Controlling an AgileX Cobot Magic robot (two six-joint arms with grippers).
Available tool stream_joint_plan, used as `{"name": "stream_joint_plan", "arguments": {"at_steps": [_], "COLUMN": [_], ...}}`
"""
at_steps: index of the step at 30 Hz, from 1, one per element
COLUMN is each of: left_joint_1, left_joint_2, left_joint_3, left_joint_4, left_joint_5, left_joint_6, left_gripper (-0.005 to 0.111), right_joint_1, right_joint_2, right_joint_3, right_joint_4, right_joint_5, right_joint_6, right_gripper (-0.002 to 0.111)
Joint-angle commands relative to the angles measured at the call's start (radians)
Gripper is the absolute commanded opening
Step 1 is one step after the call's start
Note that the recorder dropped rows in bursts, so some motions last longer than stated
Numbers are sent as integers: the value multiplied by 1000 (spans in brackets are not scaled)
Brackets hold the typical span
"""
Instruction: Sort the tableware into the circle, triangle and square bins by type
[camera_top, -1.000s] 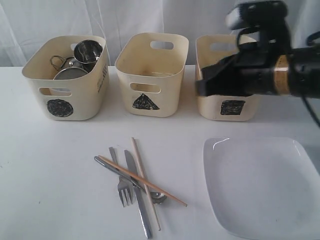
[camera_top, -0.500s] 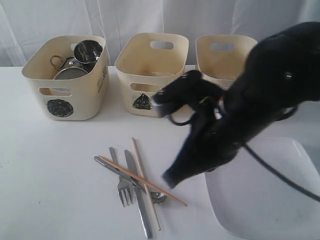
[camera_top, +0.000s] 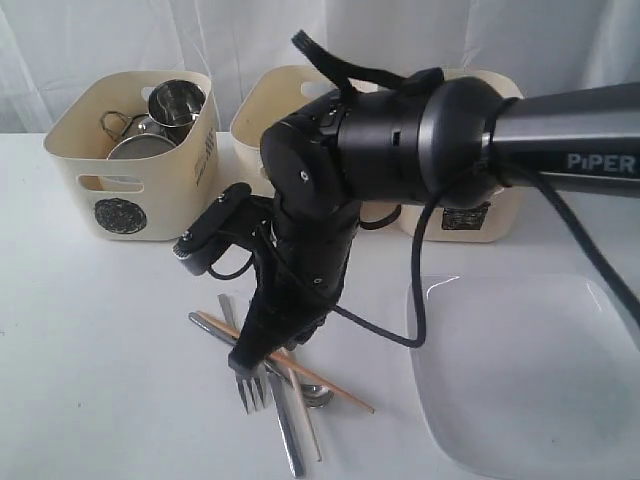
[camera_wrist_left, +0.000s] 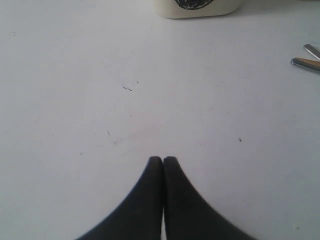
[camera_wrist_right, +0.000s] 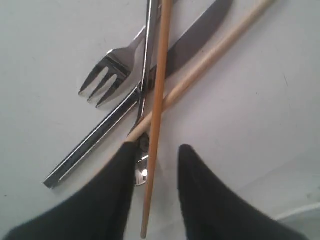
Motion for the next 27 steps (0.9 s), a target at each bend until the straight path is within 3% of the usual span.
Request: {"name": "stream_joint_plan", "arguments": {"at_steps": [1,8,14,22,25,27], "left_joint_1": [2,2,2,2,2,2], "left_joint_2": [-3,-3,-3,-3,-3,-3], "left_joint_3": [9,9,9,9,9,9], "left_joint_4": [-6,-6,-6,-6,-6,-6], "left_joint_5": [11,11,11,11,11,11], "left_joint_6": [0,0,0,0,0,0], "left_gripper": [0,0,0,0,0,0], "right_joint_1": [3,1,-1,-11,-11,-11], "right_joint_2": [45,70,105,147,154,152], "right_joint_3": [-8,-8,-8,-8,-8,-8], "right_joint_4": [-48,-52,54,8,8,8], "right_joint_5": [-32,0,-43,-65,-57,-50], "right_joint_6": [-35,8,-77,-78,-78,-78], "right_gripper": [62,49,49,48,39,26]}}
